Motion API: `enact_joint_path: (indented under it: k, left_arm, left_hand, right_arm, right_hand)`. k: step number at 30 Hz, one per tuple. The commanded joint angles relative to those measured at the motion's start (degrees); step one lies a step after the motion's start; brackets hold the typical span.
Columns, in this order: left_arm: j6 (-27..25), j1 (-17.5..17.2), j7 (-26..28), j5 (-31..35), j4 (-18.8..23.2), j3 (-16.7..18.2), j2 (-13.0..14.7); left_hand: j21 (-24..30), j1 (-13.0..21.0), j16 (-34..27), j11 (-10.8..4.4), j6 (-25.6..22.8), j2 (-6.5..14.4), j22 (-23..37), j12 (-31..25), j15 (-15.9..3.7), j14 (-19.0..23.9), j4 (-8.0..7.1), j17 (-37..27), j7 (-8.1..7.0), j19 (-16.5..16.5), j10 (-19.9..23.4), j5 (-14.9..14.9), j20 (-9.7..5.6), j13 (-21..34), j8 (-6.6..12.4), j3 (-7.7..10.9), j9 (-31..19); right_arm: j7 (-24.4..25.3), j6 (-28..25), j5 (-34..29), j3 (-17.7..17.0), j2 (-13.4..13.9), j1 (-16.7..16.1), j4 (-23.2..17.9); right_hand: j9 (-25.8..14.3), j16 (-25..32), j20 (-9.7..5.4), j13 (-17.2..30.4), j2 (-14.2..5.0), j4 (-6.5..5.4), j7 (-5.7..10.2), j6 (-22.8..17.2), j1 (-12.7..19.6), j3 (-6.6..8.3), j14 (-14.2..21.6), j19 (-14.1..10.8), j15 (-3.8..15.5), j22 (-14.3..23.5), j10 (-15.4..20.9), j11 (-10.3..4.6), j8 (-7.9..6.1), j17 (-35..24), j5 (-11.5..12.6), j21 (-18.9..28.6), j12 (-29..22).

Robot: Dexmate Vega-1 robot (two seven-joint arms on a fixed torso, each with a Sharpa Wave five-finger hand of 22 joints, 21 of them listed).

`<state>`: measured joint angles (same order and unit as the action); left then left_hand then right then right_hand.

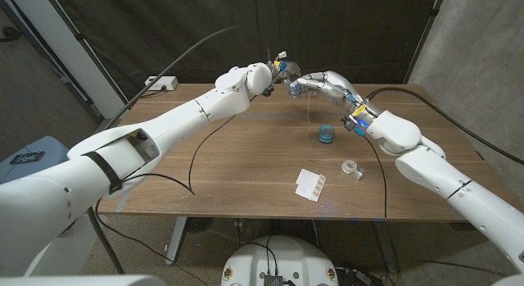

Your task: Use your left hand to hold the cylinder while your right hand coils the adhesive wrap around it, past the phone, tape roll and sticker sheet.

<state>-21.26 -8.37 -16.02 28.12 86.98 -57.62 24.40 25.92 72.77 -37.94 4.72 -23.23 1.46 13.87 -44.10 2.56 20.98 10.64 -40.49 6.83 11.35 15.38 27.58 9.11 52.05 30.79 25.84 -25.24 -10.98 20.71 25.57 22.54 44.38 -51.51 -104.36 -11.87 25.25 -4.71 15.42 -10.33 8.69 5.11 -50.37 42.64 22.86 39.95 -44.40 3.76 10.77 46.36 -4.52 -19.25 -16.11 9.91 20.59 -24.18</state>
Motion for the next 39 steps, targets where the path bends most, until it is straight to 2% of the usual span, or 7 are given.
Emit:
enact_joint_path:
  k: [1, 18, 26, 39]
  left_arm:
    - [2.1, -0.2, -0.5, -0.7, -0.7, 0.1, 0.2]
    - [3.0, -0.1, -1.1, -0.8, -2.4, 0.0, -0.5]
    - [2.7, -0.1, -0.9, -0.2, -3.0, -0.5, -0.7]
    - [3.0, -0.7, -1.3, 0.9, -1.7, -1.2, 0.0]
  left_hand:
    - [0.4, 0.8, -0.1, -2.69, -4.2, 3.0, 0.1, -0.1, -0.34, 0.1, -1.3, -0.1, -0.96, -0.3, 3.9, 0.3, 0.02, 0.7, 12.39, 1.23, -2.8]
    - [0.6, 0.7, 0.1, -3.05, -4.7, 3.0, 0.1, 0.0, -0.51, 0.2, -1.38, 0.0, -1.31, -0.3, 4.0, 0.3, -0.13, 0.5, 12.6, 1.17, -2.7]
    - [0.8, 0.7, 0.0, -3.16, -4.7, 3.0, 0.0, 0.0, -0.56, 0.2, -1.41, 0.0, -1.49, -0.2, 3.9, 0.3, -0.3, 0.7, 12.58, 1.08, -2.6]
    - [1.0, 0.8, 0.1, -3.27, -4.9, 3.0, 0.0, 0.0, -0.75, 0.3, -1.35, 0.0, -1.77, -0.1, 4.1, 0.2, -0.51, 0.7, 12.71, 1.05, -2.5]
  right_arm:
    - [-2.9, 1.0, 3.1, -0.1, -0.5, 1.2, 1.0]
    - [-5.5, 2.5, 5.6, -0.7, -0.4, 1.6, 1.5]
    - [-6.5, 2.9, 6.8, -1.1, -0.1, 1.1, 0.9]
    - [-6.4, 3.4, 7.0, -1.6, -0.2, 1.1, 1.1]
  right_hand:
    - [-0.1, 0.4, -3.71, 0.1, 0.14, 0.0, 0.07, -0.7, 0.9, 0.59, 0.9, -0.5, 8.81, 0.2, 0.7, 0.01, -0.12, -0.2, 0.2, 0.3, -0.3]
    - [-0.1, 0.4, -3.76, 0.0, 0.33, -0.17, -0.03, -0.6, 0.9, 0.73, 1.5, -0.8, 8.53, 0.2, 0.7, -0.31, 0.18, -0.3, 0.2, 0.6, -0.2]
    - [-0.2, 0.3, -4.4, 0.0, 0.36, -0.32, 0.01, -0.6, 0.8, 0.8, 1.7, -0.9, 8.53, 0.3, 0.7, -0.42, 0.32, -0.3, 0.1, 0.7, -0.1]
    - [-0.2, 0.1, -4.55, 0.1, 0.48, -0.43, -0.02, -0.6, 0.7, 0.84, 1.8, -0.9, 8.53, 0.3, 0.7, -0.38, 0.5, -0.3, 0.1, 0.9, 0.0]
